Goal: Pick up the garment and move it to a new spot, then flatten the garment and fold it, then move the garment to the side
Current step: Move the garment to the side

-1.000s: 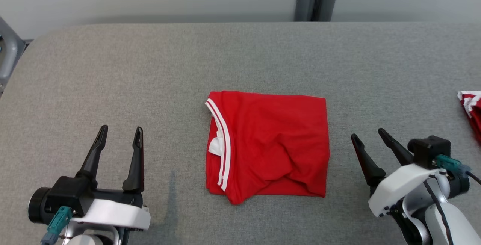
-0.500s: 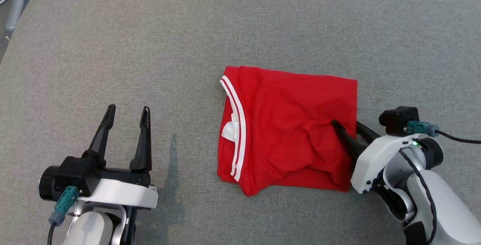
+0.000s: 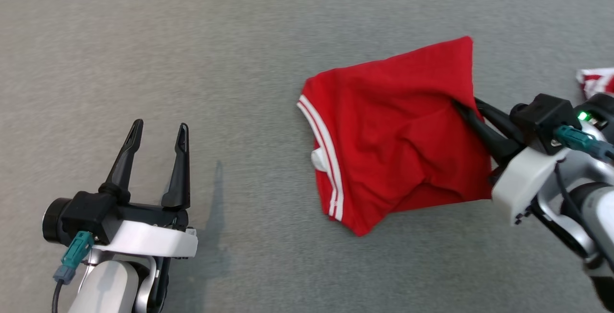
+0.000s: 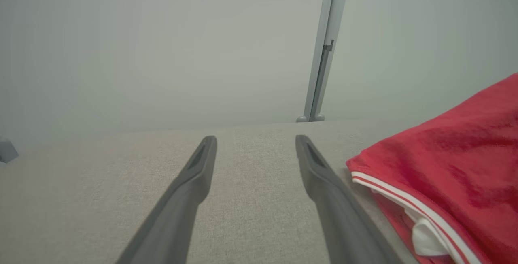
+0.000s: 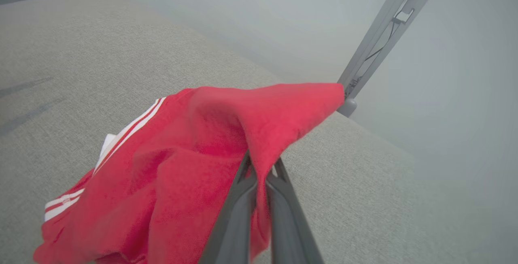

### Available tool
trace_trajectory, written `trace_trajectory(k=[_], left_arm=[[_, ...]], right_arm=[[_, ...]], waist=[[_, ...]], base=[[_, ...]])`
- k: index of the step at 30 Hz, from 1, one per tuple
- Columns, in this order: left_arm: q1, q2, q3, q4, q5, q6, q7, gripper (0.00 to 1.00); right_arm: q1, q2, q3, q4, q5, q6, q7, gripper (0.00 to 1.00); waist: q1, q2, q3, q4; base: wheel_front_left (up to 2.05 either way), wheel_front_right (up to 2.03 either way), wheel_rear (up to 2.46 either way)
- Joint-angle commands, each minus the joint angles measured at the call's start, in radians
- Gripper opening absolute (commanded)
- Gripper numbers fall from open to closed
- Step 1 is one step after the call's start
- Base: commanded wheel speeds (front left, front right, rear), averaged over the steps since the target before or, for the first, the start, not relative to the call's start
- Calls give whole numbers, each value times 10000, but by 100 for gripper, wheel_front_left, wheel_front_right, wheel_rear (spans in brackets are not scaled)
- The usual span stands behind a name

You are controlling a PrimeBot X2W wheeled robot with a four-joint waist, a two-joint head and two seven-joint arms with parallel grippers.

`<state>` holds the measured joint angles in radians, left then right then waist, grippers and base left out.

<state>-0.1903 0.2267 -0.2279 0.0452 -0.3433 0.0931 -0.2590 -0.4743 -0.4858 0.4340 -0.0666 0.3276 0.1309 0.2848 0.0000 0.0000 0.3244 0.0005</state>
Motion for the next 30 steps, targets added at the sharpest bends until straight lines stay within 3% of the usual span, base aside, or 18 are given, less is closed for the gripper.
trace_trajectory(k=[1, 4, 8, 14, 21, 27, 30], left_arm=[[-84, 102, 46, -118, 97, -27, -53, 100], [-58, 233, 53, -232, 140, -28, -29, 100], [-69, 393, 73, -371, 202, -16, 95, 100], [-266, 788, 140, -881, 291, 9, 496, 100], [-616, 1183, 58, -1526, 469, -85, 1058, 100], [-1011, 1458, -40, -1934, 573, -214, 1425, 100], [-1161, 1559, -39, -2067, 617, -232, 1506, 100]], right_arm=[[-132, -474, 65, -646, -142, -5, 247, 0], [-126, -1146, -42, -1443, -303, -5, 536, 0], [-78, -1557, -302, -1883, -377, -3, 588, 0], [-460, -1935, -174, -1604, 5, -3, 33, 0], [-2119, -2434, 685, 254, 58, -5, -1819, 0], [-3595, -3094, 1011, 2569, 108, -6, -3240, 0], [-4168, -3118, 842, 3869, 234, -6, -3589, 0]], waist=[[0, 0, 40, -824], [0, 0, 109, -1490], [0, 0, 221, -2136], [0, 0, 703, -3282], [0, 0, 1553, -3916], [0, 0, 2356, -3845], [0, 0, 2722, -3751]], base=[[0, 0, 0], [0, 0, 0], [0, 0, 0], [0, 0, 0], [0, 0, 0], [0, 0, 0], [0, 0, 0]])
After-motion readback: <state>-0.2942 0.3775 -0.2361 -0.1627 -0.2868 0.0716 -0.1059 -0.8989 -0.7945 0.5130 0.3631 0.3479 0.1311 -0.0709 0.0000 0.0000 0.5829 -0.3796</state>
